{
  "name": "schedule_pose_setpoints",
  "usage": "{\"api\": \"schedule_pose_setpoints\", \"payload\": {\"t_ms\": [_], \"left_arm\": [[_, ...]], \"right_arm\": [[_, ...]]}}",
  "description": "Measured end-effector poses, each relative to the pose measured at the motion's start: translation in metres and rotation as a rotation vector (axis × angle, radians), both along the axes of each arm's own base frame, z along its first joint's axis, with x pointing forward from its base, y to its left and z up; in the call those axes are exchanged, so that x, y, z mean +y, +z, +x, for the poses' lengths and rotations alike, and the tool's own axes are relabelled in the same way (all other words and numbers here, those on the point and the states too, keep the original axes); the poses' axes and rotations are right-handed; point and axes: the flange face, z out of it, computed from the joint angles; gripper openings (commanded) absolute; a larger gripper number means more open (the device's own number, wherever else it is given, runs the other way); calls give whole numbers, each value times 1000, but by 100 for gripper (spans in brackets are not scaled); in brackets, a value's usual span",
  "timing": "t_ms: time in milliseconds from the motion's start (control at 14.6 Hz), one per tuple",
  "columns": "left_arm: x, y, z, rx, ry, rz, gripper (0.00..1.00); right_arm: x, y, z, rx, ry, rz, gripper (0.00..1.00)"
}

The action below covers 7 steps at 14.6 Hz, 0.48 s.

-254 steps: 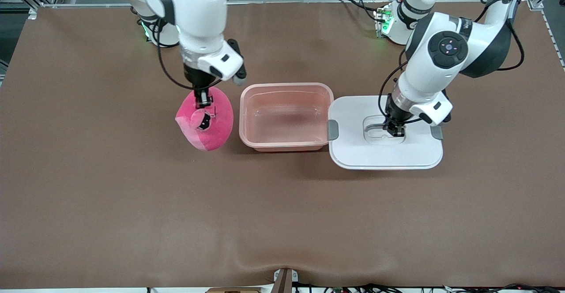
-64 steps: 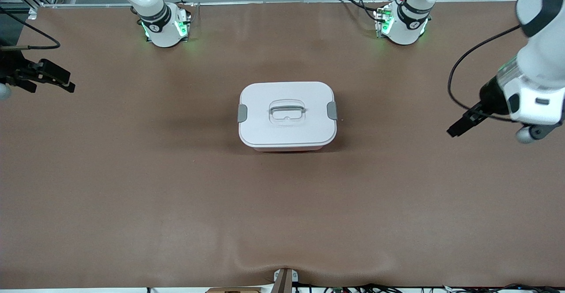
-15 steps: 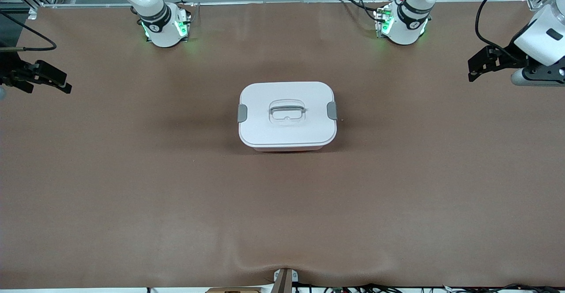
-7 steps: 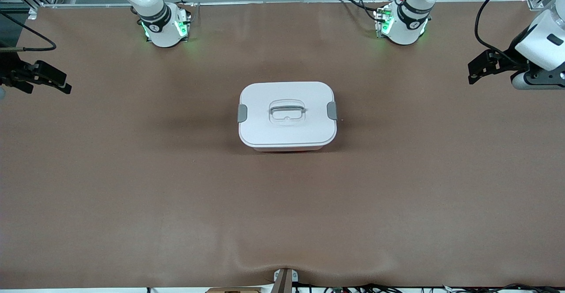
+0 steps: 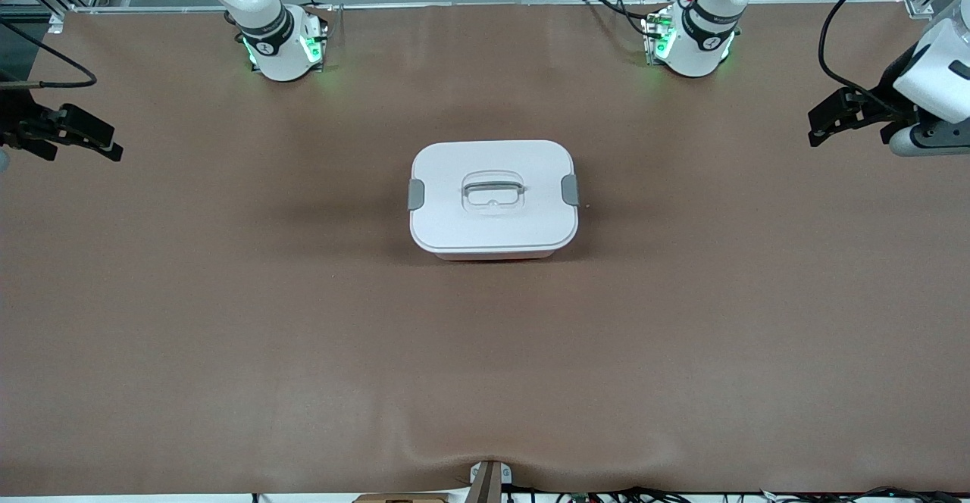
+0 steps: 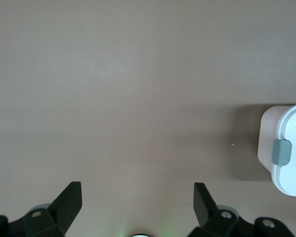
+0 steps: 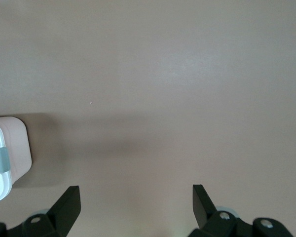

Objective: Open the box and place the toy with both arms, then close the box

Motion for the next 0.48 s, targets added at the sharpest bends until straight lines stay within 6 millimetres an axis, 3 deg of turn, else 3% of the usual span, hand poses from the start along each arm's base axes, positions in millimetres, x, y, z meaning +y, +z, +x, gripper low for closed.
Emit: {"api": "schedule_pose_setpoints", "payload": {"t_ms": [478], "left_arm": [[16, 0, 1, 2, 67, -38, 100]], "right_arm": [[0, 0, 0, 0, 0, 0, 100]]}}
